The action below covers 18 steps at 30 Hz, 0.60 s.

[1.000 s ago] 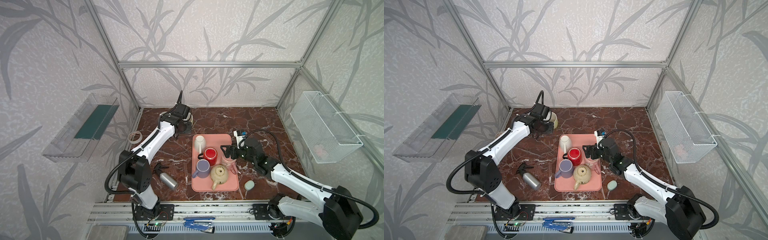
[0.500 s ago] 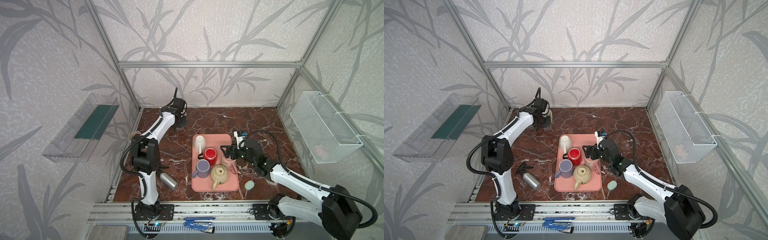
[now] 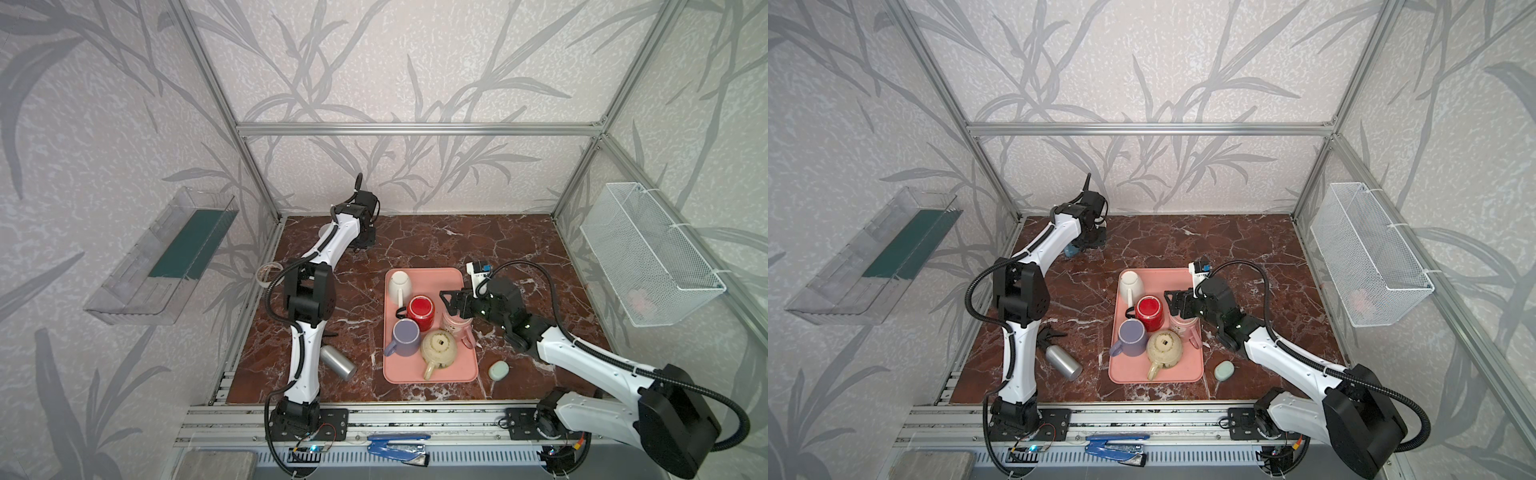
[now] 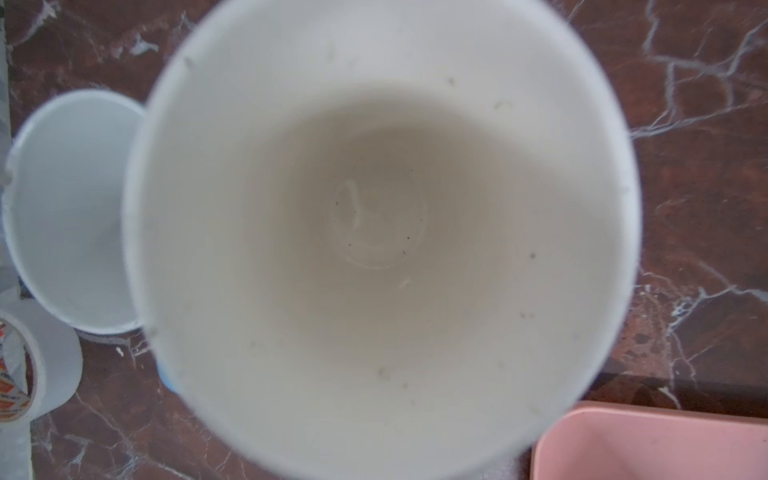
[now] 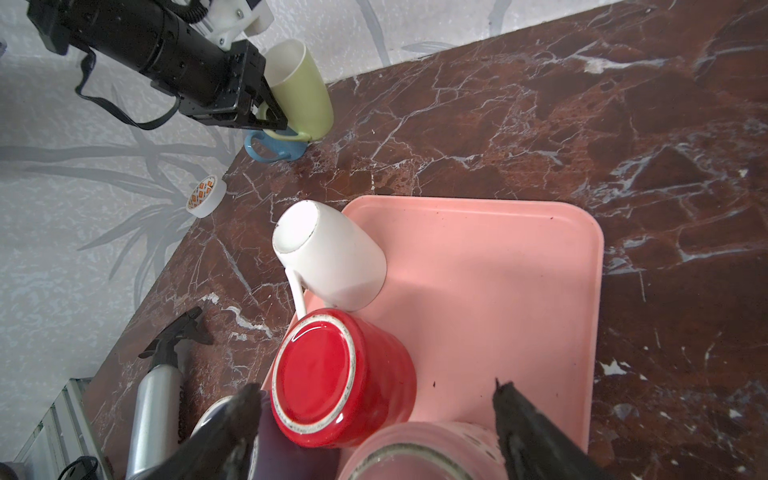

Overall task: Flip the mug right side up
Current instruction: 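Set the green mug beside the blue mug while the right gripper nears the pink mug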

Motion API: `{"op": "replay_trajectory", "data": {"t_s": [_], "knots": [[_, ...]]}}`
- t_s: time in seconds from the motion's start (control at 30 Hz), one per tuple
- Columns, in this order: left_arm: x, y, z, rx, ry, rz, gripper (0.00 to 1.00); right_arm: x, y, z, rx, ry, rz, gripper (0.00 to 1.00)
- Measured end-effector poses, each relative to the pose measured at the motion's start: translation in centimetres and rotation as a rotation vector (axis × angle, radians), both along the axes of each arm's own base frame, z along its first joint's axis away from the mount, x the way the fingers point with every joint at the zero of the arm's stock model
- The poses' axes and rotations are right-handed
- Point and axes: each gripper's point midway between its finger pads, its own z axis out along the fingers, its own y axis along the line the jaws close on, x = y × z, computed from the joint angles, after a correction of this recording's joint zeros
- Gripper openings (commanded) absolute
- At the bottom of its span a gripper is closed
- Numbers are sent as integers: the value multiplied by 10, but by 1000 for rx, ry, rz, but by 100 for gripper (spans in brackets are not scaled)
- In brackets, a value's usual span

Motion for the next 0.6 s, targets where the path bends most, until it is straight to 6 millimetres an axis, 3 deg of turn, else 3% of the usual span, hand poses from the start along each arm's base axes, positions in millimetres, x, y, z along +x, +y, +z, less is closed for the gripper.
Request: {"op": "replay_trajectory", "data": {"t_s": [0.6], "knots": [[-2,7,-8,-20,27,30,0,2,1,-6,-8,12,-3,85]]}}
